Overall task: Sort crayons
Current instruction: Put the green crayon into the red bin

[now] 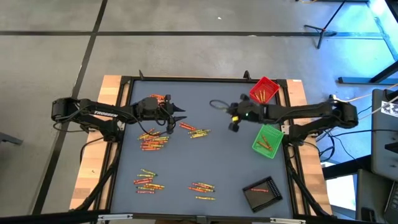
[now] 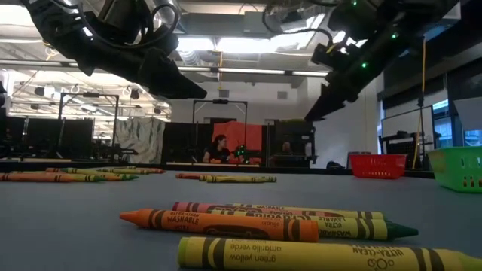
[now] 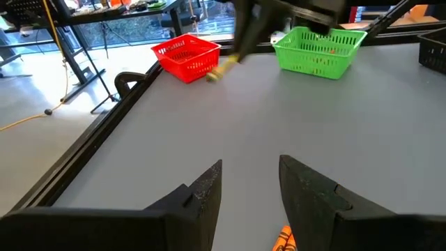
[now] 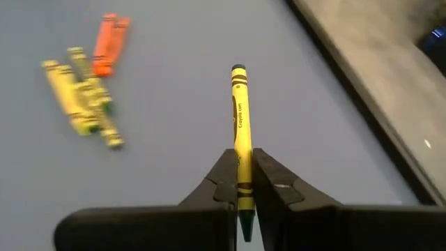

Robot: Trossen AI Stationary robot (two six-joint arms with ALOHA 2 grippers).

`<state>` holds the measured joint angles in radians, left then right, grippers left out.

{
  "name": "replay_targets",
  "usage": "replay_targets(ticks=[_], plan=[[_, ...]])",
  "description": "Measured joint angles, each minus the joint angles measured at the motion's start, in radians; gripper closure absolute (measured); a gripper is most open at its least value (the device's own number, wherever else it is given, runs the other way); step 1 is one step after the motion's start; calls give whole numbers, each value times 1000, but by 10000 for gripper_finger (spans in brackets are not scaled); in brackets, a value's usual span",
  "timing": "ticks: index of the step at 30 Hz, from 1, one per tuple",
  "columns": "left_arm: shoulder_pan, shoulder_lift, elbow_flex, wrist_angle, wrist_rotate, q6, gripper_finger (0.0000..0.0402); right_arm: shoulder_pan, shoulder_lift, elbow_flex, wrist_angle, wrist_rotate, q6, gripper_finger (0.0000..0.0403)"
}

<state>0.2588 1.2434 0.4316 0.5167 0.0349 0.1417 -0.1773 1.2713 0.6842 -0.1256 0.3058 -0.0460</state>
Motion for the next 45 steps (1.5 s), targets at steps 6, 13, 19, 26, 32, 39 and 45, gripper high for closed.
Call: replay_targets(ticks=[6, 13, 19, 26, 32, 39, 45], plan=[[0, 0, 0, 0, -1, 0, 274, -165, -60, 0, -72, 1, 0, 381], [0, 0, 0, 0, -1, 0, 274, -347, -67, 0, -141, 66, 61, 381], [0, 0, 0, 0, -7, 0, 274, -486, -66, 0, -198, 139, 68, 381], [0, 0, 0, 0, -36, 0, 274, -614, -57, 0, -273, 113, 118, 381], [0, 0, 0, 0, -44, 0, 274, -657, -33, 0, -340, 113, 150, 381], [0, 0, 0, 0, -44, 0, 274, -656, 13, 0, -355, 121, 150, 381], [0, 0, 0, 0, -45, 0, 274, -656, 59, 0, -373, 124, 147, 320]])
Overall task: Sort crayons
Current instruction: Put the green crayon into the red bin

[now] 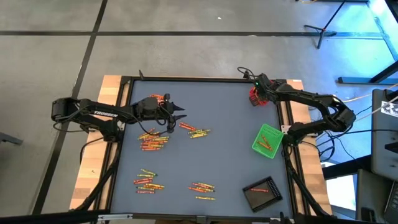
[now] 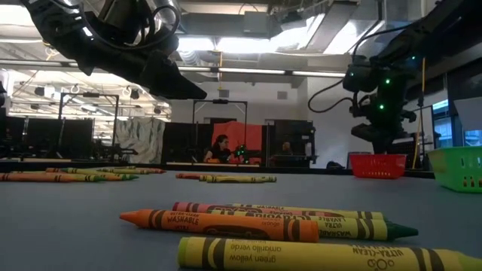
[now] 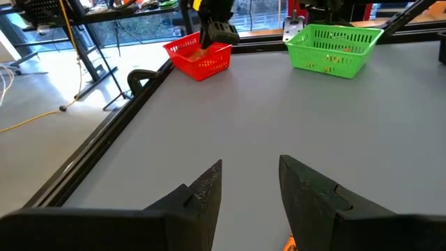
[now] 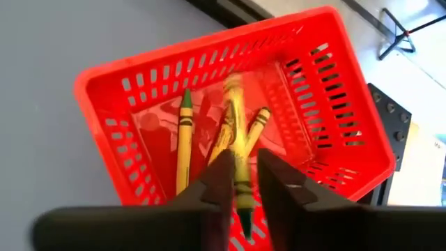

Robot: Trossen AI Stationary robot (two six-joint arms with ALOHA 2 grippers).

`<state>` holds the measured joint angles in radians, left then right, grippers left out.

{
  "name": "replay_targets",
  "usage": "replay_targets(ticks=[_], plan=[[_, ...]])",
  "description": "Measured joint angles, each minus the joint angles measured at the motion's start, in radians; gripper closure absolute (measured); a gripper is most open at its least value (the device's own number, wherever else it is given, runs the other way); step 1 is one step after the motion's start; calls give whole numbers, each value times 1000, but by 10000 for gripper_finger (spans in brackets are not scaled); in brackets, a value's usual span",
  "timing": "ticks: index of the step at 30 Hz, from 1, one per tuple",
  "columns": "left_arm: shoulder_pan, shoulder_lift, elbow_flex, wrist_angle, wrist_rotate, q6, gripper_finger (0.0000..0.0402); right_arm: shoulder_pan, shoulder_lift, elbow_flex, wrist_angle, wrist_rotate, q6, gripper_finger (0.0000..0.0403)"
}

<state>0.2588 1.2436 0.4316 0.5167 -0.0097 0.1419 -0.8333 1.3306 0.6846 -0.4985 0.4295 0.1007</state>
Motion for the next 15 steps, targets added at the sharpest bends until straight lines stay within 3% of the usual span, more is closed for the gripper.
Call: replay_targets(ticks=[4, 8, 15], plan=[[0, 0, 0, 0, 0, 0, 274, 2, -8, 1, 11, 22, -3, 253], [0, 0, 0, 0, 0, 0, 274, 2, -29, 1, 16, -67, -4, 207], [0, 0, 0, 0, 0, 0, 274, 3, -36, 36, 33, -284, -24, 191]])
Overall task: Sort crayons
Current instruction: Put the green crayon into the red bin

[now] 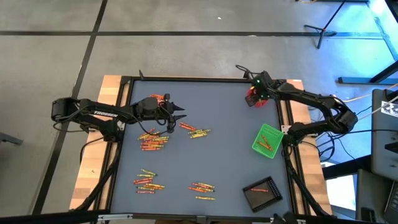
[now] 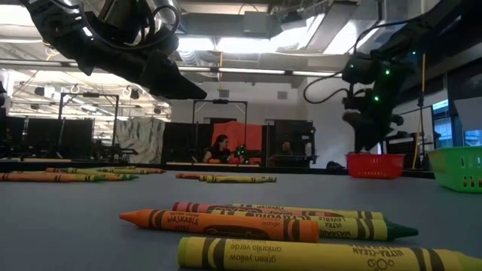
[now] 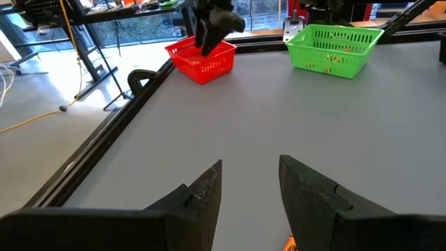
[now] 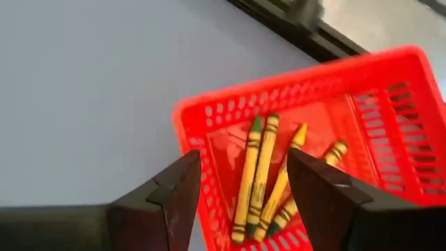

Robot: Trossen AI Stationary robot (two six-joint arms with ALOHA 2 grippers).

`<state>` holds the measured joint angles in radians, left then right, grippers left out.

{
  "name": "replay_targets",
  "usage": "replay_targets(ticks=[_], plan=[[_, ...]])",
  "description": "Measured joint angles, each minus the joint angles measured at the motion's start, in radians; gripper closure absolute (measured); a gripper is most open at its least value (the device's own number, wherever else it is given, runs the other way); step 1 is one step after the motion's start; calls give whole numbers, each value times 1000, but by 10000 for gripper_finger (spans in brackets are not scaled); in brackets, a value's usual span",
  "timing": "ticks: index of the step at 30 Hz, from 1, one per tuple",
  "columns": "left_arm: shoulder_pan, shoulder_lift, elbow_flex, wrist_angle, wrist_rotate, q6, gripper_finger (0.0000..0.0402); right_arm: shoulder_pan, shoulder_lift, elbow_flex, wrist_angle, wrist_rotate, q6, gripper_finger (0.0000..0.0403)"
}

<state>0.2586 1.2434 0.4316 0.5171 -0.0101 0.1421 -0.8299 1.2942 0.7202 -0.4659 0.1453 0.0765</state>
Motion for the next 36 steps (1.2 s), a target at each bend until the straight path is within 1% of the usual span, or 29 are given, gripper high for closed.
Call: replay_targets(ticks=[2, 6, 8, 12, 16, 20, 24, 27, 31, 36], plan=[[0, 0, 0, 0, 0, 0, 274, 0, 0, 22, 0, -7, 0, 193], [0, 0, 0, 0, 0, 0, 274, 0, 0, 60, 2, 29, -4, 193], [0, 0, 0, 0, 0, 0, 274, 0, 0, 72, 8, 24, -4, 193], [0, 0, 0, 0, 0, 0, 274, 25, -1, 72, 78, -86, -7, 193], [0, 0, 0, 0, 0, 0, 274, 118, -1, 50, 208, -210, -37, 193], [0, 0, 0, 0, 0, 0, 274, 239, -1, 31, 327, -295, -75, 193], [0, 0, 0, 0, 0, 0, 274, 349, 21, 30, 388, -304, -91, 193], [0, 0, 0, 0, 0, 0, 274, 423, 63, 30, 441, -304, -124, 193], [0, 0, 0, 0, 0, 0, 274, 511, 148, 30, 515, -304, -189, 193], [0, 0, 0, 0, 0, 0, 274, 583, 258, 30, 646, -311, -242, 194]])
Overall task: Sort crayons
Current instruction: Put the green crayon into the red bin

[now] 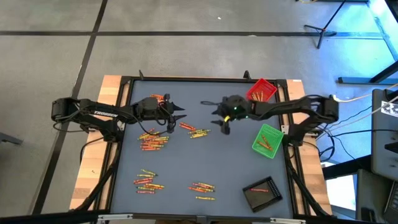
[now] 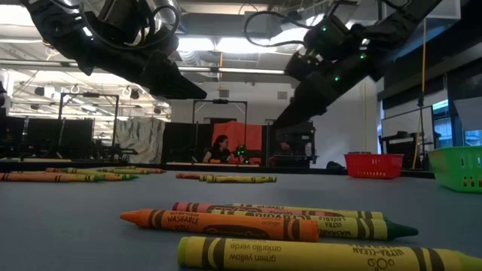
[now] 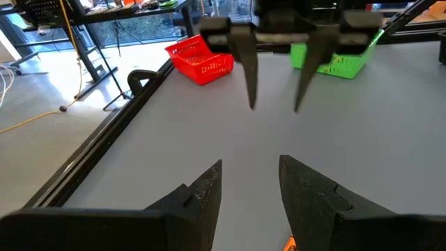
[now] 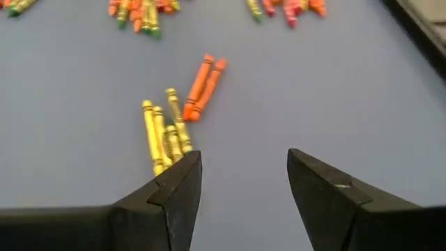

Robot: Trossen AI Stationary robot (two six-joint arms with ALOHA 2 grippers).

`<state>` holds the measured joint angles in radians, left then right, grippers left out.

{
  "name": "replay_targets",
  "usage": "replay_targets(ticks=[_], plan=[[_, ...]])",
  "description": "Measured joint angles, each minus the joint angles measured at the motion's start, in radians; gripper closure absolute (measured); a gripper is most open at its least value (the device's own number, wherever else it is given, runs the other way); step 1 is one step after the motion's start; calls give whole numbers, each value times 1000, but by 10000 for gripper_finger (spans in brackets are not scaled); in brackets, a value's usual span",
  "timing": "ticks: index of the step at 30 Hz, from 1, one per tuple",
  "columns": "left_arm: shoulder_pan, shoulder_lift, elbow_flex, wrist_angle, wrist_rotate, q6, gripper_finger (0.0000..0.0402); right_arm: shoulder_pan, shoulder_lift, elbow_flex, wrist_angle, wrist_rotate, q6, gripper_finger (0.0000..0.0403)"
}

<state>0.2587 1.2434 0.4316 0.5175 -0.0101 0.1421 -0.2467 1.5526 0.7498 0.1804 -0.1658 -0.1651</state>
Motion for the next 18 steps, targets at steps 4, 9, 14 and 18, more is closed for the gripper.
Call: replay_targets(ticks=[4, 9, 14, 18], plan=[[0, 0, 0, 0, 0, 0, 274, 28, 61, 0, 50, -11, -21, 194], [0, 0, 0, 0, 0, 0, 274, 30, 116, 0, 81, -32, -23, 194], [0, 0, 0, 0, 0, 0, 274, 31, 186, 0, 183, -139, -25, 194], [0, 0, 0, 0, 0, 0, 274, 31, 197, 0, 180, -153, -43, 194]])
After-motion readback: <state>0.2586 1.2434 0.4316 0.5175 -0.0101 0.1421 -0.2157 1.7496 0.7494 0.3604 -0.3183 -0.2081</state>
